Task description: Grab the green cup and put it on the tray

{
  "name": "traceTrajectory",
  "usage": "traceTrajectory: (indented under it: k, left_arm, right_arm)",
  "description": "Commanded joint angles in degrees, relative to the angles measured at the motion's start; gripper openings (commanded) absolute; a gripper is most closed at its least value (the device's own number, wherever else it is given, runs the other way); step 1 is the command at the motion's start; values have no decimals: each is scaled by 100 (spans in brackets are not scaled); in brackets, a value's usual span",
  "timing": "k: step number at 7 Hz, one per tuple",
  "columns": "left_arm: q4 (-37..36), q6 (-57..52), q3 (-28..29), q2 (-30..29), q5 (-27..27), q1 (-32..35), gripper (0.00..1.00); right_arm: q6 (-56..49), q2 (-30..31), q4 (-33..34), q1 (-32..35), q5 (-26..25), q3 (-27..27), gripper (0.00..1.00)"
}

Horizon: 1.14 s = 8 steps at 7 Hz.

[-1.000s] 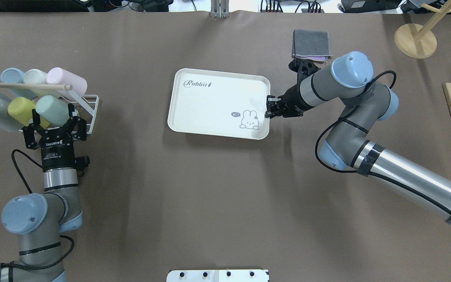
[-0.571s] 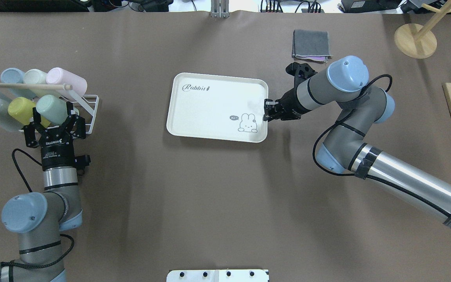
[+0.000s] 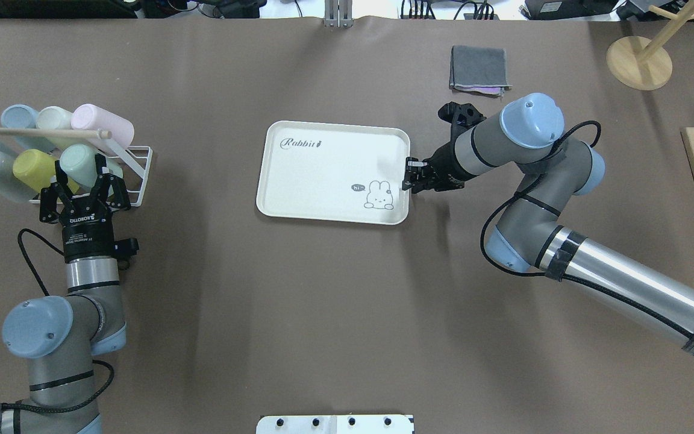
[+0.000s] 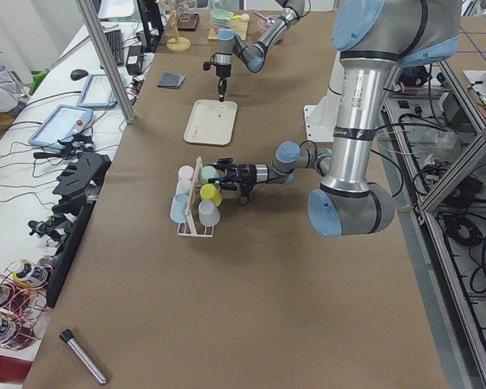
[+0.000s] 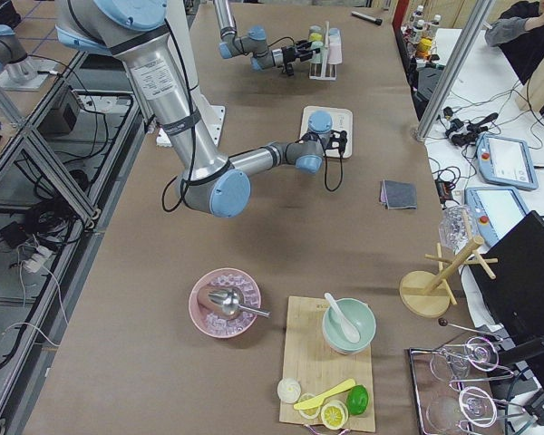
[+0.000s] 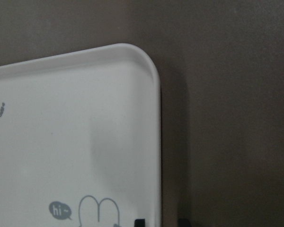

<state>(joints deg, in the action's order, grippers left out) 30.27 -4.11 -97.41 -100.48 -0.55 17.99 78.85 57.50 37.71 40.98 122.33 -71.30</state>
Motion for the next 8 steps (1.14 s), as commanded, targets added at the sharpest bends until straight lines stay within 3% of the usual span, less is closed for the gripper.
traceTrajectory:
  k: [1, 2, 5, 6, 7, 8]
  left_arm:
    - [-274, -37, -250, 63, -33, 98, 44]
    - [-572, -37, -582, 246, -233, 108, 41]
    - [-749, -204, -866, 274, -253, 99, 40]
    - [-959, -204, -989, 283, -253, 99, 40]
    - [-1118, -204, -1208, 362, -253, 99, 40]
    - [-1415, -204, -1627, 519, -261, 99, 41]
  right_arm:
    - [7, 24, 17, 320, 271, -50, 60]
    - [-10, 15, 52, 784, 683, -51, 100]
    - [-193, 181, 533, 1717, 853, -400, 100]
    - [-995, 548, 658, 2094, 854, -507, 100]
    - [-1726, 673, 1129, 2637, 932, -551, 100]
    - [-2707, 831, 2334, 2834, 924, -1213, 100]
